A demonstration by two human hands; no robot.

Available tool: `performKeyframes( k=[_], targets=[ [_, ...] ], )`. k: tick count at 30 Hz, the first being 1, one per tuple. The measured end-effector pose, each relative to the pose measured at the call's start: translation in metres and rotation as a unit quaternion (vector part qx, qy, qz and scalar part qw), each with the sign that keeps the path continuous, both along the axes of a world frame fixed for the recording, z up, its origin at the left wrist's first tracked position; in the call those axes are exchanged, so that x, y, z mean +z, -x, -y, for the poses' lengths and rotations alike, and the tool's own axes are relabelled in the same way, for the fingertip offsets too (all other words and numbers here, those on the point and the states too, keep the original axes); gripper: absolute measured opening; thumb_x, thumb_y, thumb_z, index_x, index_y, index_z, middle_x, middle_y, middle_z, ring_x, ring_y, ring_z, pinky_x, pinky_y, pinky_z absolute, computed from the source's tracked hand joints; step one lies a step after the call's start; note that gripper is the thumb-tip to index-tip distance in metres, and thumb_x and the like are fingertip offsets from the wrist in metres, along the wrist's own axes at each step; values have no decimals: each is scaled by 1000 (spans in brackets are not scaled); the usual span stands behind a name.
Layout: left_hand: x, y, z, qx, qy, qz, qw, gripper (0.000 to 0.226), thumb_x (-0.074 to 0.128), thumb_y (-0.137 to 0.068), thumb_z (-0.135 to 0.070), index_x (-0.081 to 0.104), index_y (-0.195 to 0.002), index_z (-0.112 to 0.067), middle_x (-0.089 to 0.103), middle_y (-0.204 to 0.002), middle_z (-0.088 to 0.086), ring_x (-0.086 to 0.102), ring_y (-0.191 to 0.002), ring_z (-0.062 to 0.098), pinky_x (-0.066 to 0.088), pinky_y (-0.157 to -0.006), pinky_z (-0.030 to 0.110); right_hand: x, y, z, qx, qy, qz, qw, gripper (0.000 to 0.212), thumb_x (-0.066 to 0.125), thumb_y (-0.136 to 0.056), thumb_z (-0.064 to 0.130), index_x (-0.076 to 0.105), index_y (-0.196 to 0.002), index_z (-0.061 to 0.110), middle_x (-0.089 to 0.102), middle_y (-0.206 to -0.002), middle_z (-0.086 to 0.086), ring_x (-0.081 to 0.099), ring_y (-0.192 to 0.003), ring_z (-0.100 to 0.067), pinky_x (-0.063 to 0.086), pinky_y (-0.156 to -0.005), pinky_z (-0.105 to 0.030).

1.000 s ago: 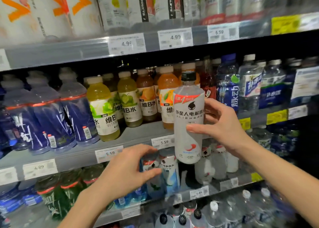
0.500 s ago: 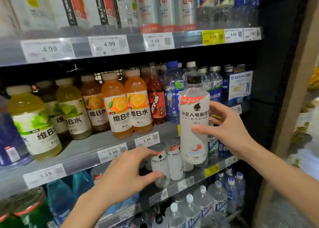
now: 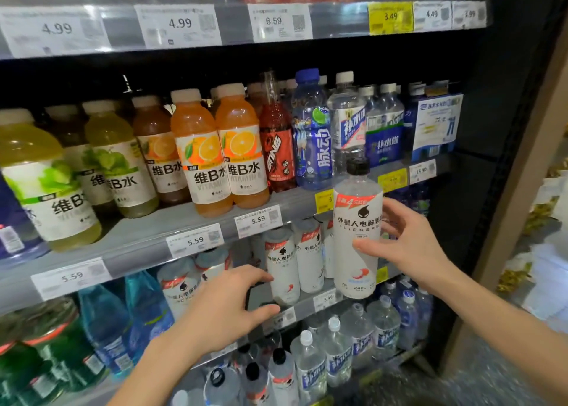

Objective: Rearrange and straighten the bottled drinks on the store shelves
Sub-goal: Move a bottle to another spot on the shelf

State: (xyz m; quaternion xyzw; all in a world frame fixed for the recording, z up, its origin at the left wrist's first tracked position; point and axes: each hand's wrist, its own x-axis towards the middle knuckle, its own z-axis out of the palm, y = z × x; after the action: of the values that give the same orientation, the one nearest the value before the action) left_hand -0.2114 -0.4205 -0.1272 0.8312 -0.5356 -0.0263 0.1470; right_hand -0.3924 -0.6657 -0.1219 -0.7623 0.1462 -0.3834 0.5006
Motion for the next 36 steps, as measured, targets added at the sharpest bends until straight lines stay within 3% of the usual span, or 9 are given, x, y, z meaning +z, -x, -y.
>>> performKeyframes(
  k=[5, 9, 15, 20, 26, 30, 33, 36],
  targets=[
    [-30, -9, -4, 24, -40, 2, 999, 54, 56, -86, -65, 51, -133, -39, 52, -134, -22, 49, -125, 5, 44, -101, 30, -37, -17, -11, 33, -49, -19, 998, 63, 81, -67, -13, 61, -116, 21, 71, -112, 7, 67, -105, -2, 57, -76, -21],
    [-50, -22, -17, 50, -72, -4, 996, 52, 56, -85, -66, 54, -129, -37, 57, -129, -20, 54, -120, 8, 46, -95, 29, -61, -40, -27, 72, -41, -59, 995, 69, 86, -65, -8, 58, -121, 21, 69, -114, 9, 63, -114, -8, 57, -86, -28],
    [-61, -37, -47, 93, -85, -11, 992, 48, 56, -87, -64, 53, -128, -39, 56, -126, -22, 53, -119, 5, 47, -94, 32, -76, -85, -60, 111, -11, -93, 989, 73, 90, -64, 7, 56, -122, 34, 67, -117, 17, 65, -110, -7, 51, -93, -22],
    [-64, -46, -69, 107, -95, -14, 990, 47, 55, -88, -63, 53, -127, -38, 56, -126, -22, 52, -119, 4, 47, -89, 29, -82, -113, -75, 111, -18, -88, 990, 71, 88, -66, -2, 55, -119, 35, 64, -112, 29, 61, -111, 5, 48, -92, -12],
    [-66, -57, -85, 118, -84, -20, 989, 50, 54, -87, -65, 50, -131, -40, 53, -131, -24, 51, -122, 5, 48, -95, 35, -96, -136, -83, 104, -42, -117, 987, 73, 87, -66, -6, 55, -118, 34, 64, -118, 19, 59, -110, 10, 45, -90, -5],
    [-67, -60, -84, 111, -70, -20, 991, 51, 53, -88, -65, 51, -131, -38, 53, -131, -23, 51, -123, 6, 48, -95, 36, -102, -144, -86, 91, -40, -140, 985, 77, 87, -65, -6, 52, -110, 47, 62, -115, 26, 55, -107, 19, 42, -88, -1],
    [-67, -62, -82, 108, -58, -11, 992, 49, 52, -88, -65, 51, -129, -38, 55, -129, -22, 53, -121, 6, 49, -93, 36, -102, -150, -89, 74, -38, -150, 985, 78, 87, -66, -5, 51, -108, 50, 58, -112, 32, 54, -103, 21, 42, -94, -8],
    [-65, -60, -81, 103, -44, 1, 994, 47, 52, -90, -62, 51, -130, -37, 54, -128, -21, 53, -119, 5, 49, -91, 33, -102, -156, -94, 50, -28, -161, 985, 79, 88, -64, -1, 50, -124, 35, 59, -115, 21, 57, -108, 7, 45, -98, -17]
  ],
)
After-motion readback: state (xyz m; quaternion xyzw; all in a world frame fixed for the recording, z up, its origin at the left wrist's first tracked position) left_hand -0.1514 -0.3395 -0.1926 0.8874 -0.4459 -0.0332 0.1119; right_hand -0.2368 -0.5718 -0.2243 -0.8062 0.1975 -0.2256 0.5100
